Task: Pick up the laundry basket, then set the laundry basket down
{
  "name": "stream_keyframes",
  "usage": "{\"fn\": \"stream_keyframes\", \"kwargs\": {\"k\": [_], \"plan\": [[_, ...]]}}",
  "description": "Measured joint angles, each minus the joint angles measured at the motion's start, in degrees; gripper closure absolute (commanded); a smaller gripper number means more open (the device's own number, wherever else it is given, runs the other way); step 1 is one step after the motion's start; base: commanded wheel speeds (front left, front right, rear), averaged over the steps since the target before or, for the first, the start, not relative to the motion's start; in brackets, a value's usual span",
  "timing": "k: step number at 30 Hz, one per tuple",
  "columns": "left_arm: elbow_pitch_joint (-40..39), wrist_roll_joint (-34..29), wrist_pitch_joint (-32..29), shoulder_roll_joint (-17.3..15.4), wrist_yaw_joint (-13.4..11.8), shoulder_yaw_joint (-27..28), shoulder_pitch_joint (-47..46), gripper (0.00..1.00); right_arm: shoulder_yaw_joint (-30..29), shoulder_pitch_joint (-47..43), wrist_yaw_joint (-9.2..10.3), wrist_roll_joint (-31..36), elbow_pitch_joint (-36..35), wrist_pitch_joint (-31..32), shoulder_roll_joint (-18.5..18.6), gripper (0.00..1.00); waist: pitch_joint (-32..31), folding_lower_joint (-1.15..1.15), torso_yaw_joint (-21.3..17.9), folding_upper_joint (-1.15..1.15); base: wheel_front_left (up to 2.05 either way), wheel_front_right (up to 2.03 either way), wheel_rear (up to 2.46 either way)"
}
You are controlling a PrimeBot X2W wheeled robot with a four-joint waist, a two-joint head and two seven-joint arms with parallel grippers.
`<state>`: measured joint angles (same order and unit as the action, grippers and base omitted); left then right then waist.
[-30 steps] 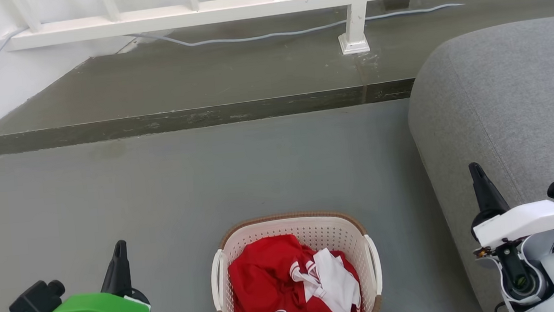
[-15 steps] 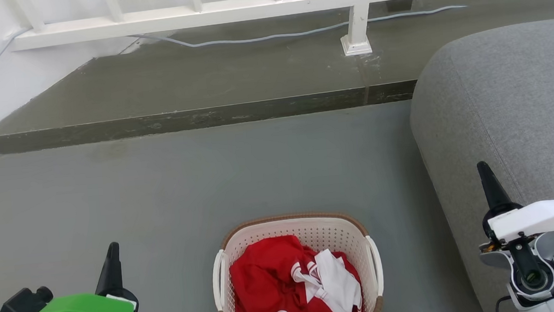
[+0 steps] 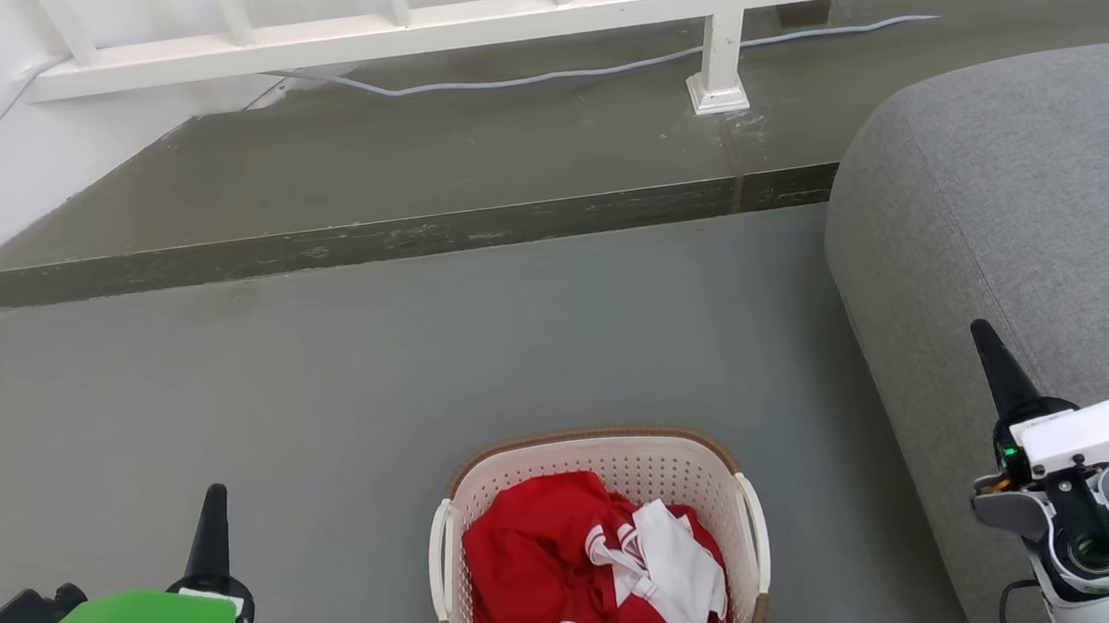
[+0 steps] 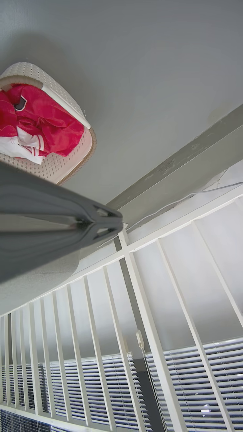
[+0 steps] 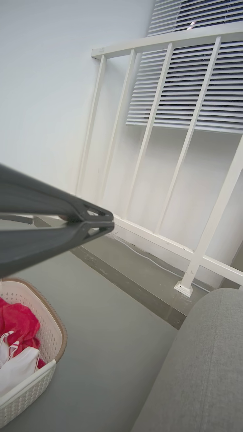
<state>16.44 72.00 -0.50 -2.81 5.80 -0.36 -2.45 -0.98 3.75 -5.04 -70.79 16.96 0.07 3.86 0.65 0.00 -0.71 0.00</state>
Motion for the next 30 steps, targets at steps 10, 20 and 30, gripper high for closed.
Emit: {"fn": "stream_keyframes", "kwargs": {"k": [10,20,30], "plan": [[-0.12,6.03,-1.80,0.13,0.47,1.51,-0.15,1.00,-2.04,0.03,-0.51,-6.54,-0.21,1.65,-0.37,1.00,-0.15,0.00,0.22,0.00,0.00,0.00,0.00],[-0.23,12.32,-3.56,0.33,0.78,3.03,-0.63,1.00,-4.13,0.08,-1.00,-12.98,-0.36,3.69,-0.88,1.00,-0.31,0.00,0.45,0.00,0.00,0.00,0.00],[-0.27,17.40,-5.35,0.51,1.09,4.44,-0.78,1.00,-5.95,0.10,-1.51,-18.64,-0.53,5.33,-1.36,1.00,-0.45,0.00,0.65,0.00,0.00,0.00,0.00]]}}
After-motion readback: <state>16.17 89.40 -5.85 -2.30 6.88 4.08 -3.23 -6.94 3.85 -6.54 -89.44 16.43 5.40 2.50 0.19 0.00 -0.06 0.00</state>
